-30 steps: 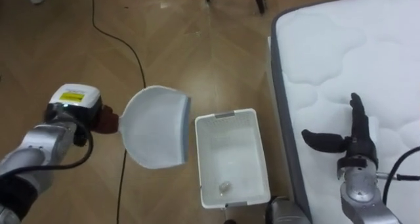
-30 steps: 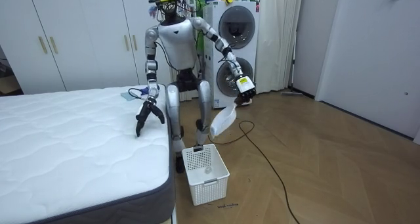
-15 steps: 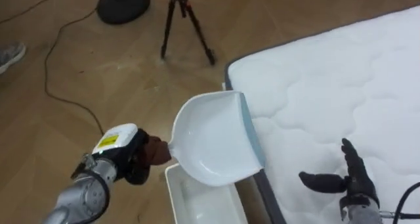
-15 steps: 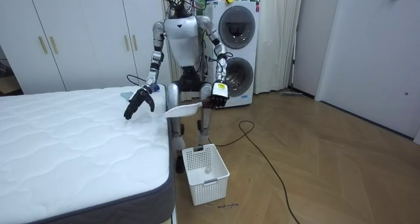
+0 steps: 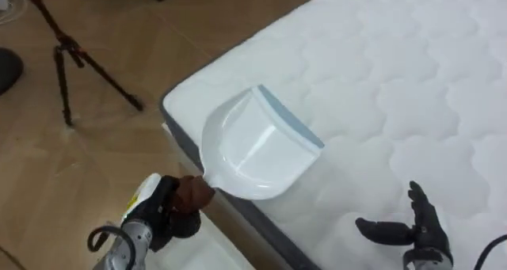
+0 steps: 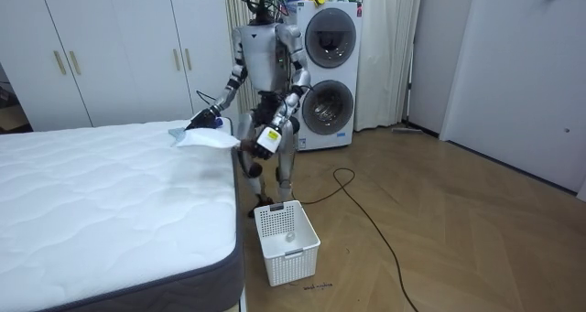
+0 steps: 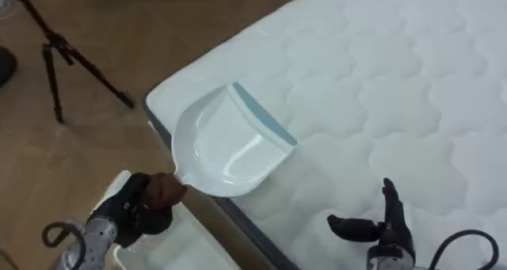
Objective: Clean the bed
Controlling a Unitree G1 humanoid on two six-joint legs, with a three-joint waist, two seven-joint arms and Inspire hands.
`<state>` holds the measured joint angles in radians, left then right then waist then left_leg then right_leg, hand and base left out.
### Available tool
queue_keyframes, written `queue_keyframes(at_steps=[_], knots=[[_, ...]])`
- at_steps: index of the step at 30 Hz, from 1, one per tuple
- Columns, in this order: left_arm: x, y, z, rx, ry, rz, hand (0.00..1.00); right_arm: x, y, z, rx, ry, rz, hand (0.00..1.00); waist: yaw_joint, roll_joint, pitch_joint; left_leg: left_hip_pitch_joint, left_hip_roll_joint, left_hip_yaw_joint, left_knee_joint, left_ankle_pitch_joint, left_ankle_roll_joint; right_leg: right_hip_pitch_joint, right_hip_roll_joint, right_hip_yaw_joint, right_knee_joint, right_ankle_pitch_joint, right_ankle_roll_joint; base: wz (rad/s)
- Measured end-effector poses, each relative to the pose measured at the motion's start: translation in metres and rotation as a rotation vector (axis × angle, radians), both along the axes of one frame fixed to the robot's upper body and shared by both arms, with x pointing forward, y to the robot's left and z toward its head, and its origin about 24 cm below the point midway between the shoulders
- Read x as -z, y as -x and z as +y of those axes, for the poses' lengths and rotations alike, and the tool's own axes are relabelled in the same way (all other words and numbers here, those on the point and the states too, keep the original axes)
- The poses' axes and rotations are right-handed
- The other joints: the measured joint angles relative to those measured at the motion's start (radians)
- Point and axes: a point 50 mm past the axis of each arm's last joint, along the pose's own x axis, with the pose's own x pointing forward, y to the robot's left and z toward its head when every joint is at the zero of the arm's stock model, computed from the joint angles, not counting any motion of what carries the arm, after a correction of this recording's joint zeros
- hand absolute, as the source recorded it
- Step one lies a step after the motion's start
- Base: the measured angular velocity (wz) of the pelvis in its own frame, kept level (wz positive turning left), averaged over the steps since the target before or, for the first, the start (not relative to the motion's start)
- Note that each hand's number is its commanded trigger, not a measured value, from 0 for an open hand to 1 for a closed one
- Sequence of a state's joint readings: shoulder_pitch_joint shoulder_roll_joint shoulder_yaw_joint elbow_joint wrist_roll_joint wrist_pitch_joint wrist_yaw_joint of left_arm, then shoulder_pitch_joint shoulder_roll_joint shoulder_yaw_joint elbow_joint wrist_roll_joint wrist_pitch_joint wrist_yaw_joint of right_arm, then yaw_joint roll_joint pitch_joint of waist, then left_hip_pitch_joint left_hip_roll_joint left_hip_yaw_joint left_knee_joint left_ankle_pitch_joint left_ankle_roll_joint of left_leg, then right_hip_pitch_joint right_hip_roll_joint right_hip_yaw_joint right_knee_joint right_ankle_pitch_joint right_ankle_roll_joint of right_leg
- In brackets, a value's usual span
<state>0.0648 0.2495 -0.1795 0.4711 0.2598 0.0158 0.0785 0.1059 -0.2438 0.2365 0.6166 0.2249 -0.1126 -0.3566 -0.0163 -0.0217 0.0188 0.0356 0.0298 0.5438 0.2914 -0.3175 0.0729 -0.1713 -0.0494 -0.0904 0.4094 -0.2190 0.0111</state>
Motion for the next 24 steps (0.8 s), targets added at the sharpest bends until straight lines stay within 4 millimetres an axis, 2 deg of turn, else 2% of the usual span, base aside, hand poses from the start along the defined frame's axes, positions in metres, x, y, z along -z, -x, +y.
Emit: queue_keyframes(at_steps=[1, 2, 3, 4, 5, 7, 9, 11, 12, 13, 14, 15, 16, 17, 19, 21, 24], knots=[[-0.001, 0.0, 0.003, -0.038, 0.025, -0.006, 1.0, -0.002, -0.005, 0.006, -0.024, -0.012, -0.016, 0.0, 0.001, 0.008, -0.0039, -0.012, 0.013, -0.085, 0.004, 0.0, -0.001, 0.023, 0.026, 0.002, -0.074, 0.046, -0.002, -1.6], [-0.001, -0.001, 0.005, -0.064, 0.052, -0.012, 1.0, -0.002, -0.006, 0.01, -0.042, -0.023, -0.017, 0.0, -0.003, 0.012, -0.0049, -0.009, 0.029, -0.069, -0.007, 0.002, -0.004, 0.04, 0.035, -0.063, -0.112, 0.075, -0.015, -1.38], [-0.002, -0.001, 0.004, -0.074, 0.068, -0.015, 1.0, -0.001, -0.005, 0.01, -0.045, -0.03, -0.012, 0.0, -0.011, 0.009, -0.0062, -0.001, 0.032, -0.036, -0.015, 0.002, -0.004, 0.05, 0.03, -0.107, -0.113, 0.074, -0.017, -0.99], [-0.001, -0.002, 0.001, -0.093, 0.11, -0.017, 1.0, 0.001, -0.001, 0.009, -0.042, -0.035, 0.0, 0.0, -0.022, 0.002, -0.0103, 0.015, 0.032, 0.023, -0.022, 0.002, -0.005, 0.061, 0.018, -0.149, -0.101, 0.058, -0.017, -0.74], [0.0, -0.001, -0.005, -0.106, 0.163, -0.012, 1.0, 0.001, -0.001, 0.007, -0.028, -0.04, 0.002, 0.0, -0.029, 0.001, -0.0105, 0.03, 0.031, 0.058, -0.022, 0.002, -0.005, 0.058, 0.013, -0.153, -0.088, 0.056, -0.019, -0.7], [0.001, 0.0, -0.01, -0.115, 0.216, -0.006, 1.0, 0.001, 0.0, 0.007, -0.03, -0.048, 0.003, 0.0, -0.036, 0.001, -0.0105, 0.046, 0.031, 0.085, -0.023, 0.002, -0.005, 0.049, 0.017, -0.133, -0.077, 0.055, -0.023, -0.6], [0.002, 0.001, -0.012, -0.112, 0.234, 0.0, 1.0, 0.0, 0.0, 0.008, -0.034, -0.07, -0.001, 0.0, -0.048, 0.002, -0.0115, 0.05, 0.034, 0.09, -0.017, 0.005, -0.009, 0.047, 0.018, -0.138, -0.082, 0.059, -0.029, -0.34], [0.002, 0.003, -0.013, -0.114, 0.239, -0.001, 1.0, -0.004, -0.001, 0.006, -0.033, -0.083, -0.027, 0.0, -0.053, 0.002, -0.0116, 0.059, 0.034, 0.088, -0.018, 0.007, -0.014, 0.028, 0.033, -0.107, -0.087, 0.071, -0.04, -0.39], [0.002, 0.005, -0.012, -0.119, 0.238, 0.001, 1.0, -0.005, -0.001, 0.006, -0.035, -0.084, -0.03, 0.0, -0.043, 0.004, -0.0127, 0.063, 0.034, 0.072, -0.018, 0.007, -0.014, 0.028, 0.04, -0.094, -0.091, 0.075, -0.043, -0.83], [0.004, 0.01, -0.01, -0.129, 0.238, 0.008, 1.0, -0.005, -0.002, 0.007, -0.044, -0.087, -0.032, 0.0, -0.025, 0.009, -0.0169, 0.071, 0.034, 0.011, -0.017, 0.007, -0.014, 0.032, 0.062, -0.06, -0.107, 0.091, -0.052, -1.09], [0.005, 0.017, -0.007, -0.143, 0.238, 0.016, 1.0, -0.006, -0.002, 0.009, -0.062, -0.081, -0.035, 0.0, -0.005, 0.018, -0.0178, 0.081, 0.029, -0.097, -0.015, 0.007, -0.014, 0.043, 0.083, -0.023, -0.124, 0.106, -0.059, -1.15], [0.006, 0.021, -0.006, -0.15, 0.239, 0.021, 1.0, -0.006, -0.003, 0.009, -0.072, -0.076, -0.034, 0.0, -0.002, 0.022, -0.0179, 0.084, 0.026, -0.157, -0.013, 0.007, -0.015, 0.049, 0.091, -0.007, -0.132, 0.111, -0.062, -1.02], [0.009, 0.026, -0.004, -0.164, 0.239, 0.034, 1.0, -0.006, -0.003, 0.01, -0.094, -0.059, -0.033, 0.0, -0.002, 0.03, -0.0209, 0.089, 0.017, -0.259, -0.011, 0.007, -0.015, 0.051, 0.104, 0.021, -0.136, 0.116, -0.065, -0.84], [0.011, 0.03, -0.003, -0.174, 0.243, 0.043, 1.0, -0.007, -0.003, 0.011, -0.105, -0.048, -0.034, 0.0, -0.002, 0.038, -0.0226, 0.094, 0.008, -0.318, -0.012, 0.006, -0.016, 0.053, 0.117, 0.055, -0.133, 0.117, -0.067, -0.82], [0.012, 0.037, -0.002, -0.188, 0.25, 0.054, 1.0, -0.007, -0.003, 0.012, -0.119, -0.049, -0.033, 0.0, -0.003, 0.05, -0.0247, 0.103, 0.003, -0.336, -0.017, 0.006, -0.016, 0.047, 0.136, 0.097, -0.128, 0.121, -0.072, -0.81], [0.011, 0.042, 0.0, -0.201, 0.252, 0.046, 1.0, -0.006, -0.002, 0.013, -0.126, -0.058, -0.031, 0.0, -0.01, 0.052, -0.0238, 0.115, -0.003, -0.329, -0.03, 0.006, -0.017, 0.032, 0.157, 0.126, -0.111, 0.124, -0.076, -0.68], [0.007, 0.041, 0.002, -0.203, 0.256, 0.022, 1.0, -0.007, -0.002, 0.014, -0.124, -0.058, -0.034, 0.0, -0.02, 0.051, -0.0243, 0.119, -0.003, -0.293, -0.053, 0.006, -0.019, 0.003, 0.177, 0.162, -0.092, 0.13, -0.081, -0.44]])
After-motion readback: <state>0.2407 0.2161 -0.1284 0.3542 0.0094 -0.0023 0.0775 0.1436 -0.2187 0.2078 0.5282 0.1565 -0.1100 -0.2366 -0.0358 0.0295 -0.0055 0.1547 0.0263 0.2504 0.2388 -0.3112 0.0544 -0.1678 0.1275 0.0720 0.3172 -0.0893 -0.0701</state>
